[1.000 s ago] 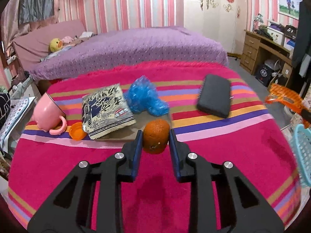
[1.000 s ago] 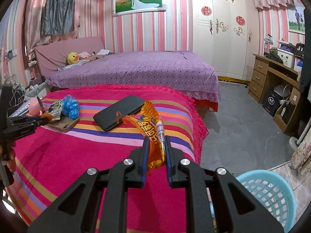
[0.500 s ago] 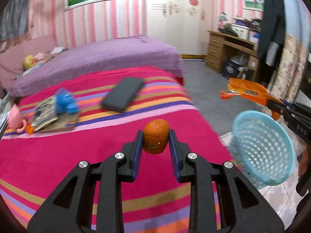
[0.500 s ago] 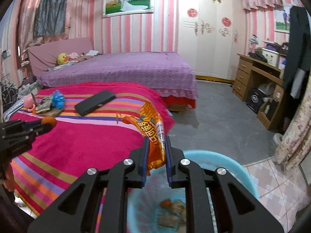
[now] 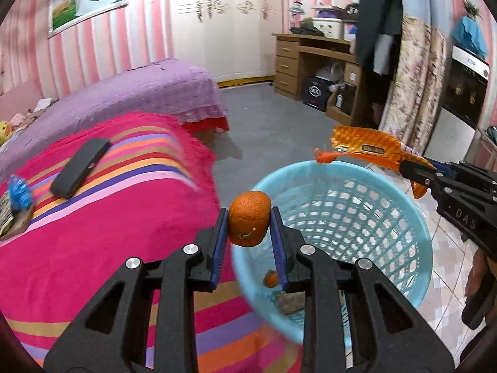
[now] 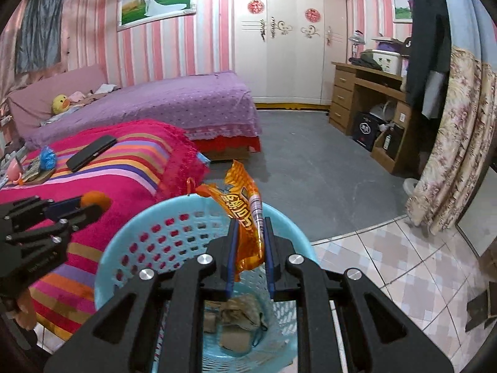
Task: Collect trash
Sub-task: 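Open the left gripper over the basket while the right releases the wrapper, then move the left gripper to the small orange lid and grasp it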
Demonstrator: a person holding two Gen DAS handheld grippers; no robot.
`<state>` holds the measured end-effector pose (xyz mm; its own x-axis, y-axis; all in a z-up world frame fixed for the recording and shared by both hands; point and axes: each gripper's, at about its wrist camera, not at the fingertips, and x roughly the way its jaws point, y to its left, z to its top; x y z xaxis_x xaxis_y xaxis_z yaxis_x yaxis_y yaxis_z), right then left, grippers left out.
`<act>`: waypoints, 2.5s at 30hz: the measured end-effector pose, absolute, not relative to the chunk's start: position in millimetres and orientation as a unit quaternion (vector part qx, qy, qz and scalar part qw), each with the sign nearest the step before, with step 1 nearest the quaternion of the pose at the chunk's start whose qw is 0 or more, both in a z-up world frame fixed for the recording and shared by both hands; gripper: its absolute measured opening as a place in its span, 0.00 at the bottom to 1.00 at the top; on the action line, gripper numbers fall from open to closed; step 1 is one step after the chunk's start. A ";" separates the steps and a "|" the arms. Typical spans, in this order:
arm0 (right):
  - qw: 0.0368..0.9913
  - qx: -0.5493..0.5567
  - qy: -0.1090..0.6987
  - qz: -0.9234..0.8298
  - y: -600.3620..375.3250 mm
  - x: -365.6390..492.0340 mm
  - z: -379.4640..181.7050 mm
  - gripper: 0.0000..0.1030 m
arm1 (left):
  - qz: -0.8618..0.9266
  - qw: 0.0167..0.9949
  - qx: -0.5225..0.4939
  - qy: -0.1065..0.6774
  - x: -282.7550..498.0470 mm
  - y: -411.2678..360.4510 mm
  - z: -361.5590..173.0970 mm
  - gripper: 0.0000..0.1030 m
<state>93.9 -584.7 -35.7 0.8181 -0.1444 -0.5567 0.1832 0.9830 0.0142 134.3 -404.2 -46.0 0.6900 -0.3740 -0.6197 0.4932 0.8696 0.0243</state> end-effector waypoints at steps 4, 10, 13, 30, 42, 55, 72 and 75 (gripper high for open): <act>0.952 0.037 0.293 -0.085 -584.7 97.5 -39.6 0.15 | -0.248 0.906 0.082 0.333 144.7 -419.4 -51.4 0.30; 0.949 0.033 0.301 -0.084 -583.9 100.2 -43.6 0.15 | -0.234 0.917 0.079 0.312 150.1 -409.7 -43.2 0.78; 0.948 0.040 0.305 -0.081 -585.1 103.9 -48.5 0.15 | -0.217 0.925 0.078 0.301 151.9 -390.3 -35.8 0.86; 0.949 0.048 0.283 -0.133 -553.6 122.5 -38.3 0.93 | -0.142 0.939 0.054 0.307 158.6 -271.4 -18.9 0.94; 0.960 0.011 0.269 -0.079 -442.3 167.7 -14.8 0.95 | -0.076 0.952 0.043 0.293 172.6 -160.8 3.5 0.95; 0.962 0.001 0.271 -0.015 -324.9 204.7 -19.1 0.95 | 0.013 0.952 0.000 0.304 210.6 -25.3 -11.6 0.95; 0.949 -0.035 0.310 0.051 -231.1 270.5 -43.3 0.95 | 0.084 0.924 0.014 0.374 280.7 91.7 -67.3 0.90; 0.944 -0.040 0.323 0.050 -225.5 284.7 -48.9 0.95 | 0.067 0.913 -0.007 0.402 300.3 103.4 -79.1 0.75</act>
